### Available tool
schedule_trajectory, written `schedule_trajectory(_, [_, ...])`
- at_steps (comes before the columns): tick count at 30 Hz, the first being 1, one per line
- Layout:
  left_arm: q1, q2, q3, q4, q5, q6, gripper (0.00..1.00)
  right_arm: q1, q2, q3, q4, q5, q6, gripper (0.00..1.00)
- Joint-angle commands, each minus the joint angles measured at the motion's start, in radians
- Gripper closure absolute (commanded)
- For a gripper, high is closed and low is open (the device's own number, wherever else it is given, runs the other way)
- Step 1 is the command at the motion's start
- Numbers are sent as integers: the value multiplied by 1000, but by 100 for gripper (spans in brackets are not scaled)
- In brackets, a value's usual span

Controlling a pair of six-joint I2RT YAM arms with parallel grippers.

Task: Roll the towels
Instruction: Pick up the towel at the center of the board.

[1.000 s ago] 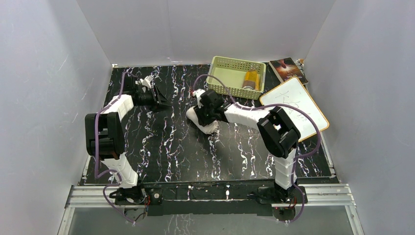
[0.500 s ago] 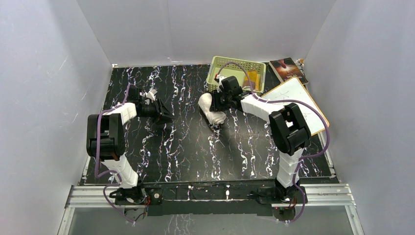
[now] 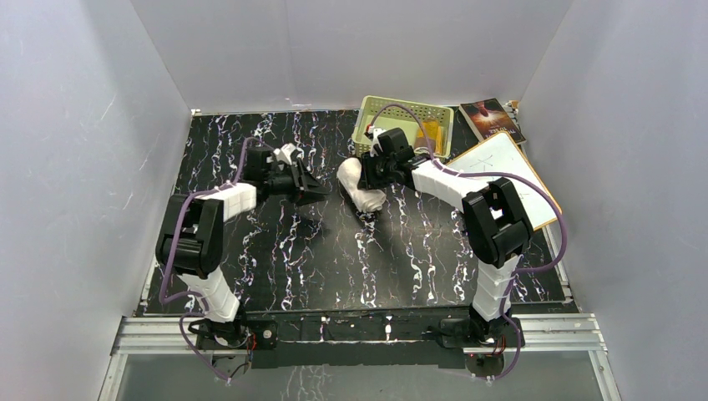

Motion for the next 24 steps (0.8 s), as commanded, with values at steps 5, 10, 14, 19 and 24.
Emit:
schedule_trajectory(5, [-181,98,-97,733,-69,-412,57,-24,-80,8,117,-106,90,84])
schedule_trajectory(10, [-232,165,-41,725,-113,-434,57,-29,-93,20,119,-109,112,84])
schedule_trajectory(14, [-236,167,-43,708,-147,-450,56,-32,-96,22,108,-108,107,84])
schedule_trajectory(19, [-236,176,-51,682,-176,-444,56,-32,-106,17,111,-120,114,84])
schedule_trajectory(24, [-233,145,-80,701,-179,-452,55,-63,-127,62,72,-86,88,84])
